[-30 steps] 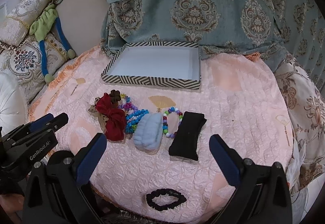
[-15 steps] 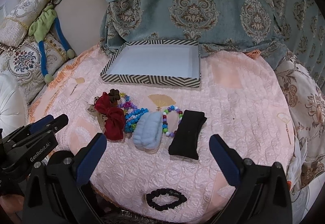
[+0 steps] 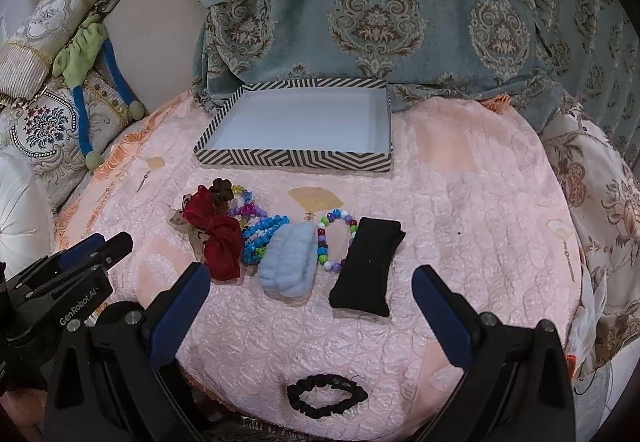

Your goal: Organize jewelry

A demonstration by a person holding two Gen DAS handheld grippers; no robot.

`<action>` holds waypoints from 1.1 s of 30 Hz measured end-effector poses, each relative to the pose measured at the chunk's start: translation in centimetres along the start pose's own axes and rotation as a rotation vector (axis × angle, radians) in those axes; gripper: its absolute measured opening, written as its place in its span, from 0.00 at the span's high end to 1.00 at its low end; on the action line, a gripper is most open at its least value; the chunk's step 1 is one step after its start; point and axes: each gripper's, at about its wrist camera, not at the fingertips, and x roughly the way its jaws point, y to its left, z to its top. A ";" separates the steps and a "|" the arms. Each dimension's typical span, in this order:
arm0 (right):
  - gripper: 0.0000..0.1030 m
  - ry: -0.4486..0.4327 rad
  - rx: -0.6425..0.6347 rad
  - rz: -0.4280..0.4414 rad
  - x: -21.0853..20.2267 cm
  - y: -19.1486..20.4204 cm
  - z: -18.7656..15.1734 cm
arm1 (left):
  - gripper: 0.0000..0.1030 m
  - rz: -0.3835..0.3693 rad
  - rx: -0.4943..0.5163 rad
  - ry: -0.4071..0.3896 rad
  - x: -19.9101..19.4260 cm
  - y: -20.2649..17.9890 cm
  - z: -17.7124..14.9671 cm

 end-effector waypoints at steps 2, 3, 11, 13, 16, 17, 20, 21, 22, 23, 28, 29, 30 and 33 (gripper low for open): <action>0.01 0.002 -0.004 0.000 0.1 0.1 0.0 | 0.79 0.000 -0.001 -0.001 0.0 0.0 0.0; 0.01 0.003 -0.005 0.001 0.1 0.1 -0.1 | 0.79 0.001 -0.001 -0.001 0.0 -0.1 0.1; 0.01 0.001 -0.005 0.004 0.0 0.0 0.0 | 0.79 -0.001 0.002 0.001 -0.1 -0.4 0.2; 0.01 0.001 -0.005 0.005 0.0 0.0 0.0 | 0.79 -0.001 0.002 0.001 0.0 -0.5 0.3; 0.01 0.002 -0.007 0.004 0.0 0.0 0.0 | 0.79 0.001 0.001 0.000 0.0 -0.6 0.3; 0.01 0.002 -0.007 0.004 0.0 0.0 0.0 | 0.79 0.000 0.001 0.001 0.0 -0.5 0.3; 0.01 0.005 -0.006 0.004 0.1 0.0 0.0 | 0.79 -0.001 0.000 0.003 0.0 -0.6 0.2; 0.01 0.006 -0.007 0.005 0.1 0.0 0.0 | 0.79 -0.001 0.000 0.004 0.0 -0.5 0.2; 0.01 0.008 -0.007 0.005 0.1 0.0 0.0 | 0.79 0.000 0.000 0.005 0.0 -0.6 0.2; 0.01 0.009 -0.007 0.005 0.1 0.1 -0.1 | 0.79 0.000 0.000 0.006 0.1 -0.6 0.2; 0.01 0.017 -0.012 0.004 0.4 0.1 -0.1 | 0.79 -0.002 -0.004 0.012 0.3 -0.3 0.1; 0.01 0.020 -0.013 0.004 0.4 0.1 -0.1 | 0.79 -0.002 -0.006 0.013 0.3 -0.3 0.1; 0.01 0.022 -0.014 0.005 0.5 0.1 -0.1 | 0.79 -0.003 -0.006 0.013 0.4 -0.2 0.0; 0.01 0.025 -0.014 0.008 0.7 0.1 -0.2 | 0.79 -0.002 -0.007 0.015 0.4 -0.1 0.0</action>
